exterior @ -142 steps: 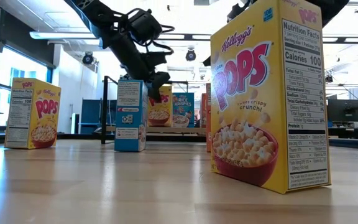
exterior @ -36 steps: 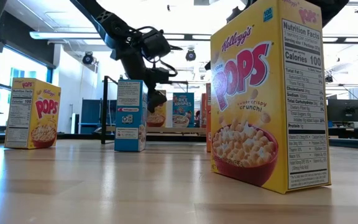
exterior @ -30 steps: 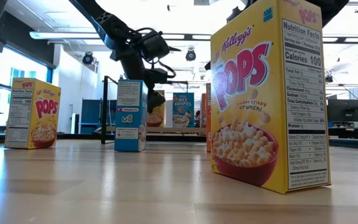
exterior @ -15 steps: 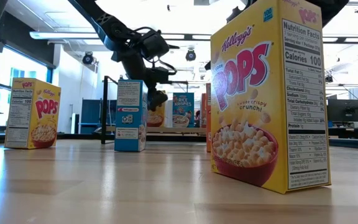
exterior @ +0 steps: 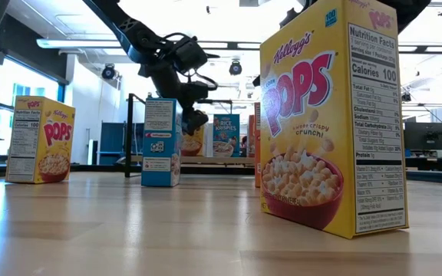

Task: Stack cereal on shelf
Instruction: Put the top right yellow cereal box on the shelf

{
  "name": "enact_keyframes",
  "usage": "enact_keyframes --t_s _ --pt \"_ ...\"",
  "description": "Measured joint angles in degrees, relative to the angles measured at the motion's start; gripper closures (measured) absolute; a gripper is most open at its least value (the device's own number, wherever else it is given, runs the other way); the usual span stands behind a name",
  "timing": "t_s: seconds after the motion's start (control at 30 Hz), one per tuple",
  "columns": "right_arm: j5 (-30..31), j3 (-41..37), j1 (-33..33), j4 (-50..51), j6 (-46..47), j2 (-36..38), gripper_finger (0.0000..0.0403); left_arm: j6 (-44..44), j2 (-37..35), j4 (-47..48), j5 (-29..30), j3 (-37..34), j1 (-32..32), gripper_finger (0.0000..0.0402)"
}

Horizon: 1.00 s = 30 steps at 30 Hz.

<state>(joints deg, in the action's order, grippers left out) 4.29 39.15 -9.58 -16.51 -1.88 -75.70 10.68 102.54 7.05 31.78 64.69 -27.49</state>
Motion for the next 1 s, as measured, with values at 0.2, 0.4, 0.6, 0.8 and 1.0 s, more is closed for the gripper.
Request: enact_keyframes --t_s 0.2,0.4,0.6,0.8,1.0 --pt "0.0 0.0 0.0 0.0 0.0 0.0 0.0403 -1.0 0.0 0.2 -2.3 0.0 0.2 0.0401" --pt "-0.3 0.0 0.0 0.0 0.3 0.0 0.0403 -1.0 0.0 0.0 -2.3 0.0 0.1 0.0401" --pt "-0.4 0.0 0.0 0.0 0.4 0.0 0.0403 -1.0 0.0 -1.4 -2.3 0.0 0.1 0.0401" --pt "-0.4 0.0 0.0 0.0 0.4 0.0 0.0403 -0.9 0.0 -1.4 -2.3 0.0 -0.3 0.0401" --pt "-0.4 0.0 0.0 0.0 0.4 0.0 0.0403 -0.9 0.0 -1.4 -2.6 0.0 -1.1 0.0401"
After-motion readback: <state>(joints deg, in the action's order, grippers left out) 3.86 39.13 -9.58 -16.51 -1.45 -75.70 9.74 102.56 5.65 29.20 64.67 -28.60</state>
